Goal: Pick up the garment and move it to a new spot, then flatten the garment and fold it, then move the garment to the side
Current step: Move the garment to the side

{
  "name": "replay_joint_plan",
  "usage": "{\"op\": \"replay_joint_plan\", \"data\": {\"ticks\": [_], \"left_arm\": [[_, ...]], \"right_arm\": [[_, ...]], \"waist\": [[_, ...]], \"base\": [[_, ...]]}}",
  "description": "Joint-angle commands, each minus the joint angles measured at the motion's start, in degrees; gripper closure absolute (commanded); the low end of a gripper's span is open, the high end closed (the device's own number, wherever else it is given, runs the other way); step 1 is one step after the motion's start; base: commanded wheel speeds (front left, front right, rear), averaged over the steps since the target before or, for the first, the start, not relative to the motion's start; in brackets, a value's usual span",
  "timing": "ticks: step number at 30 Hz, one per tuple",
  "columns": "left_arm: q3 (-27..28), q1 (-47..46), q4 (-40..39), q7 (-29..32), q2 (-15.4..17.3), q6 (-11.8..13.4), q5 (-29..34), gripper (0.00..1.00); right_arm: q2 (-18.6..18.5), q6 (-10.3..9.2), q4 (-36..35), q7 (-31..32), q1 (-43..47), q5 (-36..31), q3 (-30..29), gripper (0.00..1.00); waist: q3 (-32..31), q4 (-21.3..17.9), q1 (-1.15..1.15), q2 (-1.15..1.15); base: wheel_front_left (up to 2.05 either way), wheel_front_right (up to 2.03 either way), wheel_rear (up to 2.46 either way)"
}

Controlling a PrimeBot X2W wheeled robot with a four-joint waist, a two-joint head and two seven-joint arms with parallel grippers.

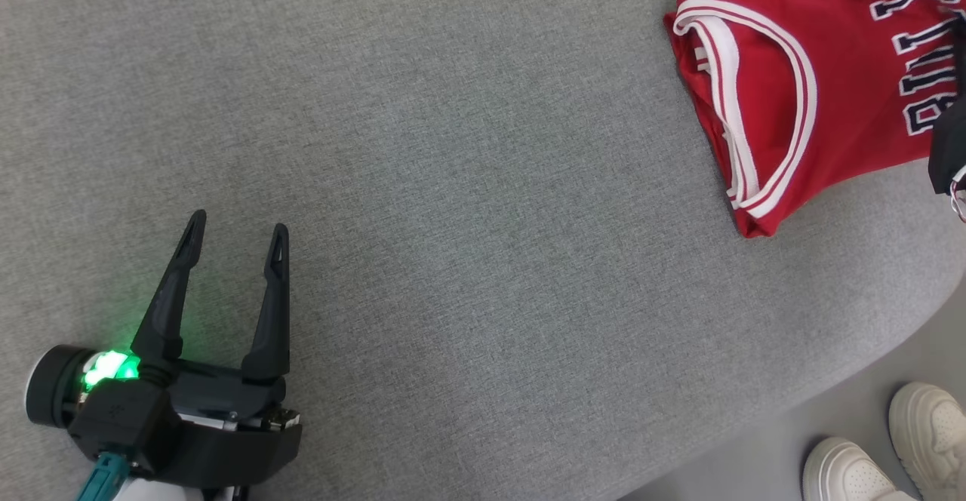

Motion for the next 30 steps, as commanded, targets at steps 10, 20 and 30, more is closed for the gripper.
{"op": "replay_joint_plan", "data": {"ticks": [10, 20, 30], "left_arm": [[0.53, 1.06, 1.76, -0.15, -2.10, 0.30, -0.56, 0.00], [3.15, 5.62, 6.24, -0.17, -5.44, 0.89, -1.71, 0.00], [7.26, 11.35, 9.45, -0.16, -6.89, 1.78, -2.25, 0.00]], "right_arm": [[0.98, -0.14, 2.22, -6.55, 1.09, -2.86, -0.20, 0.00], [3.29, -0.14, -3.77, -11.54, 9.50, 1.57, 1.90, 0.00], [10.20, -0.14, -17.04, -15.01, 26.85, 5.76, -1.00, 0.00]], "waist": [[-4.75, 3.80, 0.00, 0.00], [-15.20, 11.23, 0.00, 0.00], [-26.48, 17.44, 0.00, 0.00]], "base": [[0.00, 0.00, 0.00], [0.00, 0.00, 0.00], [0.00, 0.00, 0.00]]}}
